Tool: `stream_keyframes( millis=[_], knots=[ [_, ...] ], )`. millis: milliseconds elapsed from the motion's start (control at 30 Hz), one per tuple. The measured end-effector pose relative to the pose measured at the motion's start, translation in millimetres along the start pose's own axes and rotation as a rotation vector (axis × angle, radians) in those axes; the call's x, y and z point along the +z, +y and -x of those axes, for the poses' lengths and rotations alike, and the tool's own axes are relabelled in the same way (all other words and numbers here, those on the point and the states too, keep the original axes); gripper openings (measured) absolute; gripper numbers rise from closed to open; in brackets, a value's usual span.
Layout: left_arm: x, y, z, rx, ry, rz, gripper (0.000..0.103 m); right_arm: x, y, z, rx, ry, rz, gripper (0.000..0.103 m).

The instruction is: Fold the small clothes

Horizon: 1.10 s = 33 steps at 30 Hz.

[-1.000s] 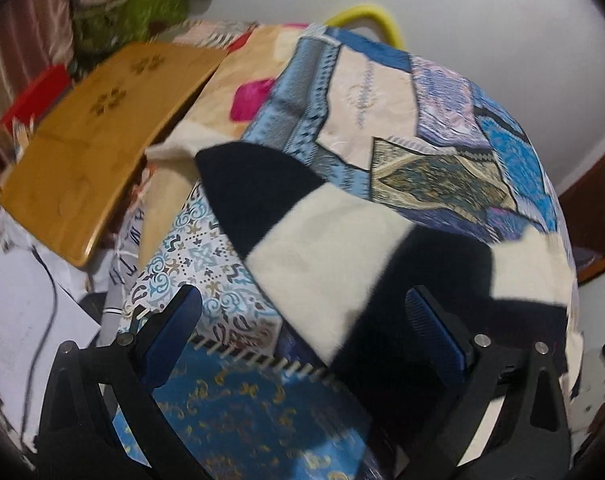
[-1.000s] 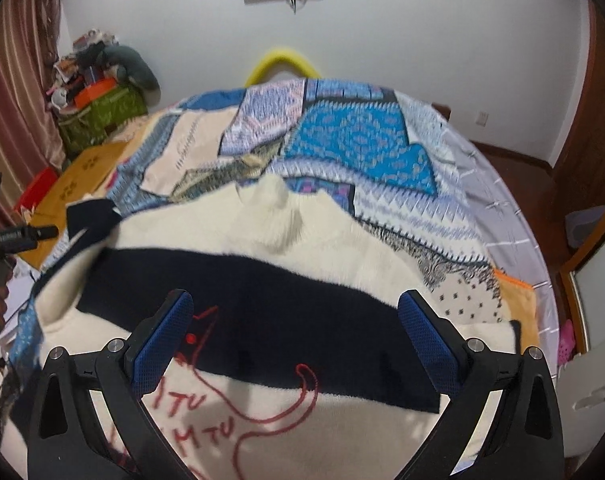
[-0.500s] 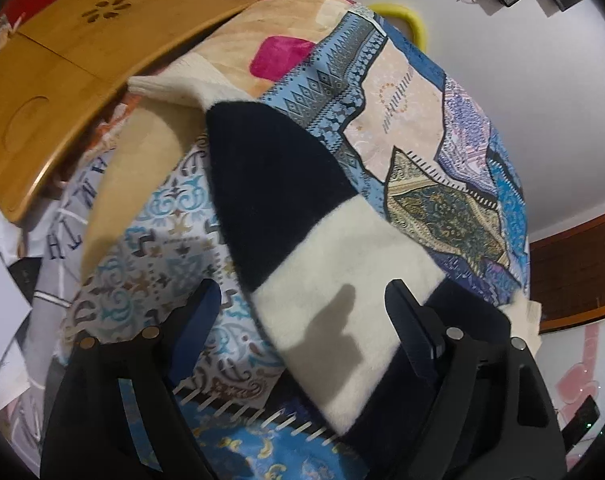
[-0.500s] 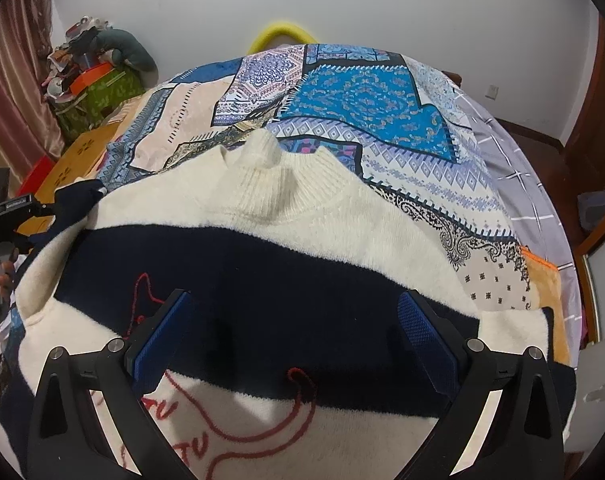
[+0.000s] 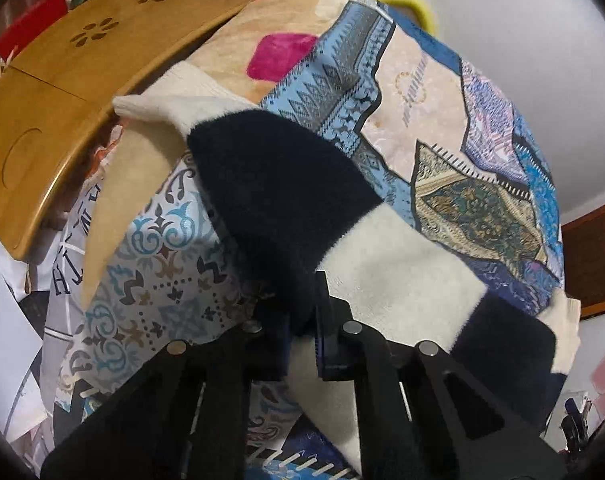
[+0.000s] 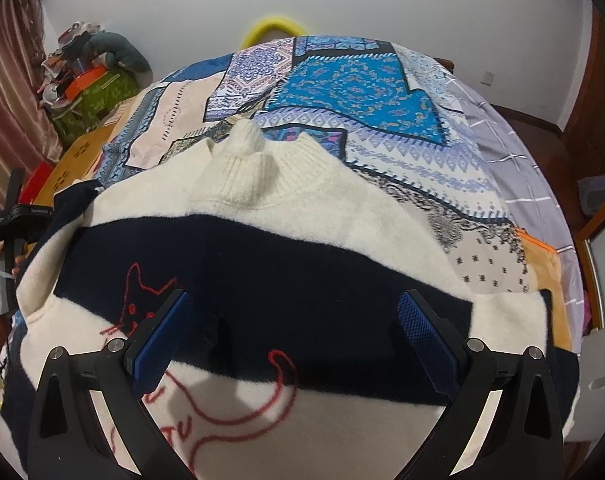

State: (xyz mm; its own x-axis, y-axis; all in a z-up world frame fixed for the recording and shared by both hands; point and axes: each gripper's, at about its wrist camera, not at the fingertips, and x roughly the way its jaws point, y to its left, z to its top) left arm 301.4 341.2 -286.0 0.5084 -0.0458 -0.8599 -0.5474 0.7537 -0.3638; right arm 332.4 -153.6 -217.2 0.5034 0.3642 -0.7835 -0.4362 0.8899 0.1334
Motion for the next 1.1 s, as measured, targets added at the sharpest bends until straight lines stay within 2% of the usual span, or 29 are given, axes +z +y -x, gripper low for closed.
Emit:
stream_keyframes(
  millis=[200,300,467,633,833,1100],
  knots=[
    [3,-9,44,0.009,-0.103,-0.029,0.007,-3,-18,13,-0.043,-0.001,-0.018,0.101],
    [7,-22,78,0.010,-0.172,-0.082,0.007,-6,-27,21,-0.056,-0.006,-0.037,0.101],
    [9,-57,137,-0.041,-0.273,-0.170,0.007,-13,-38,37,-0.068,-0.015,-0.057,0.101],
    [-7,-101,183,-0.099,-0.342,-0.270,0.007,-25,-52,46,-0.097,-0.003,-0.060,0.101],
    [-33,-155,206,-0.165,-0.358,-0.376,0.007,-47,-89,39,-0.151,0.056,-0.122,0.101],
    [-70,-215,202,-0.216,-0.320,-0.494,0.007,-75,-138,30,-0.205,0.121,-0.217,0.101]
  ],
)
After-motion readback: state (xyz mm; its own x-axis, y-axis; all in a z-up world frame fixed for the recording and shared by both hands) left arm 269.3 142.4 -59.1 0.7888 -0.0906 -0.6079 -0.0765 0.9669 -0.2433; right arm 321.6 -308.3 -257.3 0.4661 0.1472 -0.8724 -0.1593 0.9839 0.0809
